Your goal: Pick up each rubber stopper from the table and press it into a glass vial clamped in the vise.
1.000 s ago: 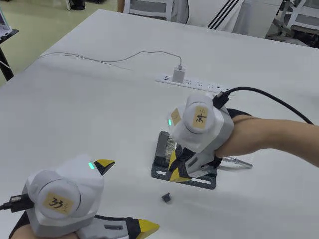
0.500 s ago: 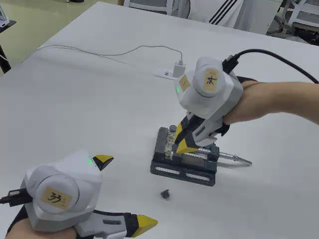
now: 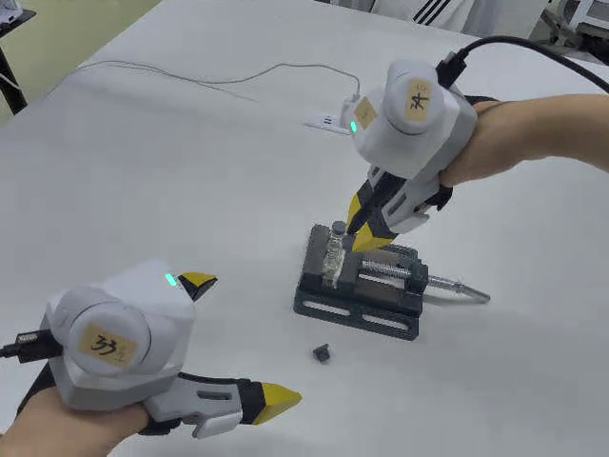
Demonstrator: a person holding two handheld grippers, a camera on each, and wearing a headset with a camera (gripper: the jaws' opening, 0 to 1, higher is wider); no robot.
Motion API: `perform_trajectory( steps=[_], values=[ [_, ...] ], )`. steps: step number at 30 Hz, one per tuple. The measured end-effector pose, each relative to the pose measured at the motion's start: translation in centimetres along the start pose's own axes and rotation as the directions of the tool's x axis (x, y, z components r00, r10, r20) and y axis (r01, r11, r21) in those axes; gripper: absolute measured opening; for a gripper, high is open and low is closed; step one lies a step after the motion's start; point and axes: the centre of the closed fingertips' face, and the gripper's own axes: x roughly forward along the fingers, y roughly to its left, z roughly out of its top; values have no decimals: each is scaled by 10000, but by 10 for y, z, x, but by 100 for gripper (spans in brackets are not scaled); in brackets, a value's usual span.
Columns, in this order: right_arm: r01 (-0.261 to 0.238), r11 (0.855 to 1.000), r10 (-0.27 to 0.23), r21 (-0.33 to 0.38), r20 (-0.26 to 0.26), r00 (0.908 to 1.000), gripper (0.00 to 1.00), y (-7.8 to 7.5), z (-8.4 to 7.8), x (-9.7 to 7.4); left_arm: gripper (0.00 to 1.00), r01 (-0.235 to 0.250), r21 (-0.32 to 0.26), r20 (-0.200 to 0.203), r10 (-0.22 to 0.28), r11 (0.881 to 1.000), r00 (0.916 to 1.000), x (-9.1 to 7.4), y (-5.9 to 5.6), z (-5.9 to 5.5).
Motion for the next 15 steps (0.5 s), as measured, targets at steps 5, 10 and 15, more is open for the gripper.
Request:
perform_trajectory(
  steps=[5, 10, 15],
  values=[
    [6, 9981, -16, -612, -167, 9999, 5, -4, 0, 1, 92, -47, -85, -19, 47, 10000, 10000, 1, 2, 0],
    [-73, 9939, 41, -1100, -295, 9996, 5, -11, -2, 5, 92, -57, -145, -67, 56, 9999, 10000, 2, 3, -1],
    [-234, 9904, 182, -1363, -393, 9991, 5, -15, -4, 11, 92, -87, -218, -95, 85, 9997, 9999, 2, 5, -3]
  ],
)
